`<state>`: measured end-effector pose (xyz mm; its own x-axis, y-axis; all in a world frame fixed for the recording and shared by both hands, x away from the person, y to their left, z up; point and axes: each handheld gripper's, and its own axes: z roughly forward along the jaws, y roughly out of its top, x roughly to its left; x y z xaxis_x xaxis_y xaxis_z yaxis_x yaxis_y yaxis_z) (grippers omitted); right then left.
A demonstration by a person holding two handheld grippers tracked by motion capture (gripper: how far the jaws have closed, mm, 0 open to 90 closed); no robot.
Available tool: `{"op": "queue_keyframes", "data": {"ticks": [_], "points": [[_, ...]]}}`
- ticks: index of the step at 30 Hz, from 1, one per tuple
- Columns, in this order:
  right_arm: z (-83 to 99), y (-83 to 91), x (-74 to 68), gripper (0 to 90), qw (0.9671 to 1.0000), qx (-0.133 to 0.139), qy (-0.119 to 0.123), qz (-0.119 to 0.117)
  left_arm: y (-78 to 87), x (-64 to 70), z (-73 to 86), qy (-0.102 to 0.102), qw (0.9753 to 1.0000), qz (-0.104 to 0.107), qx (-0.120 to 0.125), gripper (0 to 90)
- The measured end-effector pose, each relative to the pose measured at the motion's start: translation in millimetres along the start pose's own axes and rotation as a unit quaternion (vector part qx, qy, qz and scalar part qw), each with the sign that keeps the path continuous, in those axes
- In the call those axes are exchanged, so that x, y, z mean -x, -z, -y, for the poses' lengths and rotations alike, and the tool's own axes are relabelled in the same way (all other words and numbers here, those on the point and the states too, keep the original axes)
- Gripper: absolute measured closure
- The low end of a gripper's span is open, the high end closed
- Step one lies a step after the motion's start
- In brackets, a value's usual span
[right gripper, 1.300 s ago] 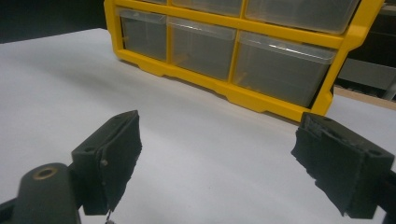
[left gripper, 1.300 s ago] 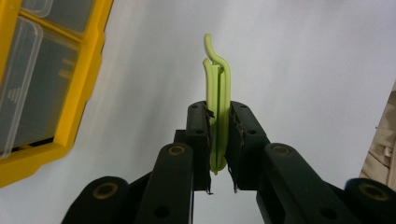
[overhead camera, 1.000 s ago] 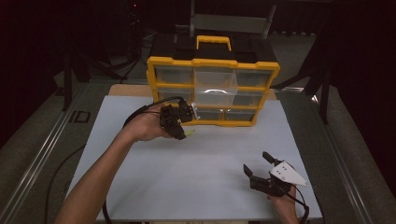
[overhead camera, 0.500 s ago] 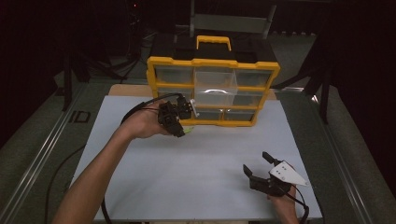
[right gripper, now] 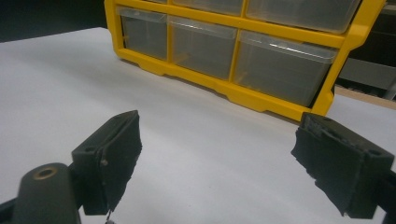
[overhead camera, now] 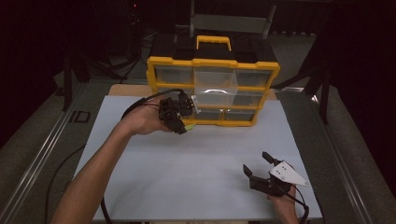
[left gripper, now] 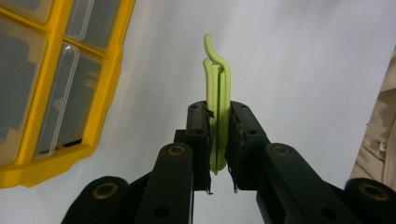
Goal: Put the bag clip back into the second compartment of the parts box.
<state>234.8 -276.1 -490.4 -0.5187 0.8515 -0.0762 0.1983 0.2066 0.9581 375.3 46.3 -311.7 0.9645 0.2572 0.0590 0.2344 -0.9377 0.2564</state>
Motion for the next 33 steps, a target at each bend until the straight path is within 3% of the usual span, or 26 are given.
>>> {"op": "queue_keyframes", "data": {"ticks": [13, 19, 28, 33], "points": [[0.1, -0.3, -0.2, 14.3, 1.0000, 0.000, 0.001, 0.000, 8.6, -1.5, -4.9, -0.013, 0.9998, 0.007, 0.014, 80.5], [0.1, -0.2, -0.1, 14.3, 1.0000, 0.000, 0.001, 0.000, 14.0, -3.9, -8.3, -0.028, 0.9993, 0.014, 0.022, 80.4], [0.2, -0.4, -0.2, 14.3, 1.0000, 0.000, 0.001, -0.001, 23.6, -6.2, -14.2, -0.056, 0.9977, 0.008, 0.036, 80.4], [0.2, -0.5, -0.4, 14.3, 1.0000, -0.001, -0.001, -0.002, 28.7, -8.1, -17.0, -0.058, 0.9977, 0.013, 0.034, 80.4]]}}
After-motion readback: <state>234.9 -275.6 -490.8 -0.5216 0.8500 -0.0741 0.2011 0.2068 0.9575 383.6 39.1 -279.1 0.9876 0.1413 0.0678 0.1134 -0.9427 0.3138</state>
